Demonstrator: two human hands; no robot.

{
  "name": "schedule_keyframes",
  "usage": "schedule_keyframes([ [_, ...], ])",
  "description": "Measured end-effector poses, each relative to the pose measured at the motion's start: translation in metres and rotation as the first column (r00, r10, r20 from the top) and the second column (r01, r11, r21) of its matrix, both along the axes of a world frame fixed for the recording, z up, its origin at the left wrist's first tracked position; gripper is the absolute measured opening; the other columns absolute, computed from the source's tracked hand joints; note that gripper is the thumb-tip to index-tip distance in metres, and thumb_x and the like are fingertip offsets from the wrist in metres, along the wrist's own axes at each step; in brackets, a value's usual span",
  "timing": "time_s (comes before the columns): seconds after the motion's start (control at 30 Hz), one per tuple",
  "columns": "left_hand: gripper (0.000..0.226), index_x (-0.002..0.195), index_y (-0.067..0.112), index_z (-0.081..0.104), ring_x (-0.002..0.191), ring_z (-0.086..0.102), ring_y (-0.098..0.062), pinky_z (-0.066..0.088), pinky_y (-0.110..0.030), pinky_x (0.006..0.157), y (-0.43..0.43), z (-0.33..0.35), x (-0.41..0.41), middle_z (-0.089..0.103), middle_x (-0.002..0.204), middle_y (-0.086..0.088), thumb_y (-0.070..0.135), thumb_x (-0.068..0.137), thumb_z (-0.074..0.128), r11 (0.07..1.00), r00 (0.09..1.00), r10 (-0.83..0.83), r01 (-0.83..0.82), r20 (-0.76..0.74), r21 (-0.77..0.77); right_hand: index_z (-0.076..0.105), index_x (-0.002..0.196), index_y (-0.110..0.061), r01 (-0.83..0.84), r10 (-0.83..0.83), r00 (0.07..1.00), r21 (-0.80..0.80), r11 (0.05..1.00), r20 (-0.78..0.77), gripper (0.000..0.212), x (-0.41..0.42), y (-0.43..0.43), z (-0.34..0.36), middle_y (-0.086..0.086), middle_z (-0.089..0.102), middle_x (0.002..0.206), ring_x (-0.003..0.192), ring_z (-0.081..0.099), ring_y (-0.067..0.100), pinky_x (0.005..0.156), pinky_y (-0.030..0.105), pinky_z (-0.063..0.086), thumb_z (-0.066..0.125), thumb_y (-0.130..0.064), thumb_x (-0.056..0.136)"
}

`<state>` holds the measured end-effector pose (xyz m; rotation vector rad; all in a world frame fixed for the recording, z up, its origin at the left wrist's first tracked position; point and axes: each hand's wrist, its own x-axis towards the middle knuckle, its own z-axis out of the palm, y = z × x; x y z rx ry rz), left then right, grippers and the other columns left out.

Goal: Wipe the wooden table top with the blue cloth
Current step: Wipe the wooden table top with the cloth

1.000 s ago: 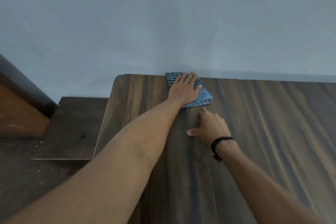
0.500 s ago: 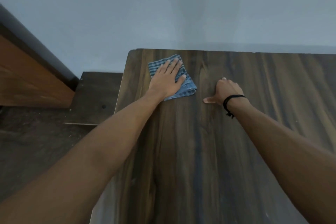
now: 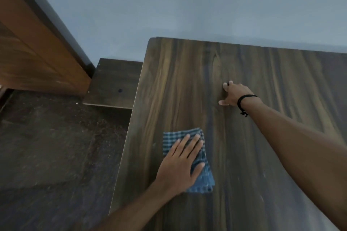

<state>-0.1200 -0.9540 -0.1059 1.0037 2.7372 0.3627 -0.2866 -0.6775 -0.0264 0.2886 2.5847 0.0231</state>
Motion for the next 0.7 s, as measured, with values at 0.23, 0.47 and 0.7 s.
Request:
schedule_keyframes([
  [0.23, 0.069, 0.162, 0.027, 0.018, 0.156, 0.003, -0.011, 0.008, -0.036, 0.125, -0.044, 0.002, 0.052, 0.006, 0.169, 0.012, 0.062, 0.104, 0.030, 0.998, 0.999, -0.040, 0.041, 0.024, -0.050, 0.023, 0.156, -0.012, 0.015, -0.015, 0.999, -0.005, 1.000, -0.035, 0.072, 0.014, -0.010, -0.004, 0.017, 0.027, 0.158, 0.131, 0.045, 0.039, 0.098, 0.045, 0.043, 0.056, -0.042, 0.099],
  [0.47, 0.072, 0.162, 0.027, 0.011, 0.156, 0.000, -0.014, 0.007, -0.041, 0.127, -0.022, 0.001, -0.087, 0.005, 0.169, 0.009, 0.066, 0.103, 0.020, 0.996, 0.997, 0.074, -0.074, 0.003, -0.047, 0.016, 0.159, -0.016, -0.022, 0.022, 1.000, 0.034, 0.999, -0.002, 0.079, 0.021, -0.009, -0.012, 0.018, 0.023, 0.160, 0.134, 0.043, 0.039, 0.100, 0.044, 0.042, 0.054, -0.049, 0.098],
  [0.7, 0.071, 0.162, 0.022, 0.009, 0.156, -0.001, -0.019, 0.006, -0.042, 0.127, -0.042, 0.003, -0.110, 0.006, 0.170, 0.002, 0.062, 0.104, 0.017, 0.977, 0.978, 0.210, -0.210, -0.013, -0.045, 0.018, 0.158, -0.017, -0.034, 0.035, 0.999, 0.024, 0.999, -0.033, 0.076, 0.030, -0.009, -0.015, 0.019, 0.028, 0.156, 0.129, 0.046, 0.040, 0.096, 0.043, 0.043, 0.052, -0.050, 0.099],
])
